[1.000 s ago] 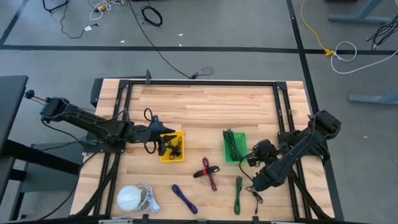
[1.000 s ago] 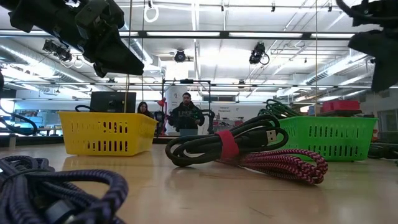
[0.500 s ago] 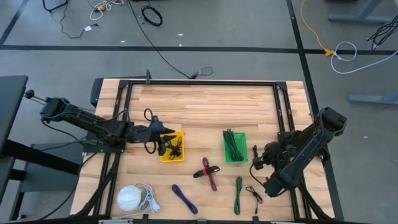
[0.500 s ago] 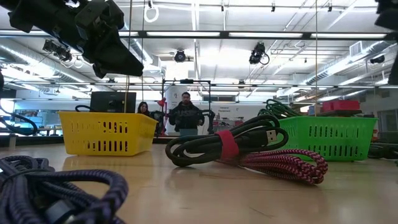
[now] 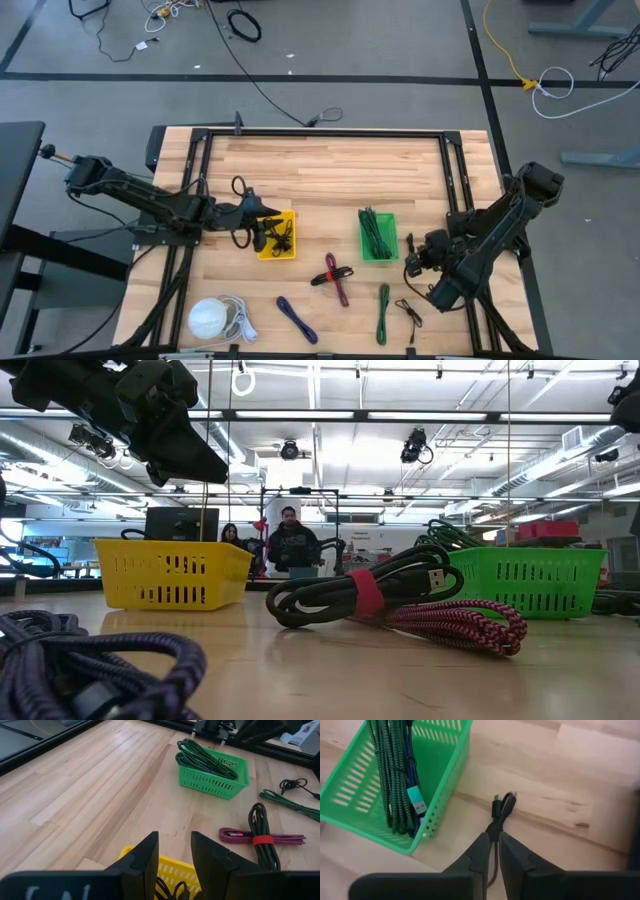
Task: Pick & Place USB Port
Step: Put the black charger cable into the yellow bin
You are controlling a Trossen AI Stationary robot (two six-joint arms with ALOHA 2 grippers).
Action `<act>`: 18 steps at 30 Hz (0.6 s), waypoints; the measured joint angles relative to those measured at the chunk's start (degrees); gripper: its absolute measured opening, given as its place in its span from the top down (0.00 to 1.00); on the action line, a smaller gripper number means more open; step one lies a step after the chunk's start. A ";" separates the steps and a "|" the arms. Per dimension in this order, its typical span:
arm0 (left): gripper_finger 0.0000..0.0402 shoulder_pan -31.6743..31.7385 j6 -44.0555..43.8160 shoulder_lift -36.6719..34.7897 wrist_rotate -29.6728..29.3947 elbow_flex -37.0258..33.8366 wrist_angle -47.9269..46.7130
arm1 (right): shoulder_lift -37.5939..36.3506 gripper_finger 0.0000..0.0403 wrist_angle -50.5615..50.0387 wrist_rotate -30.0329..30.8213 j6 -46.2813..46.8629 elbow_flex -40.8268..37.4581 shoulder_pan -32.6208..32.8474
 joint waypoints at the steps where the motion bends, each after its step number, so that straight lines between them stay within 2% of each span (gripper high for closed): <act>1: 0.70 0.00 0.00 0.01 0.00 0.00 0.00 | -0.19 0.89 0.87 -0.04 0.02 -0.48 0.00; 7: 0.70 0.00 0.02 0.01 -0.02 0.00 0.00 | -0.58 0.85 2.24 -0.25 -0.28 -1.14 -0.04; 18: 0.70 0.00 0.00 0.01 0.00 0.00 0.02 | 1.56 0.62 4.99 -2.82 -2.00 -1.19 -1.09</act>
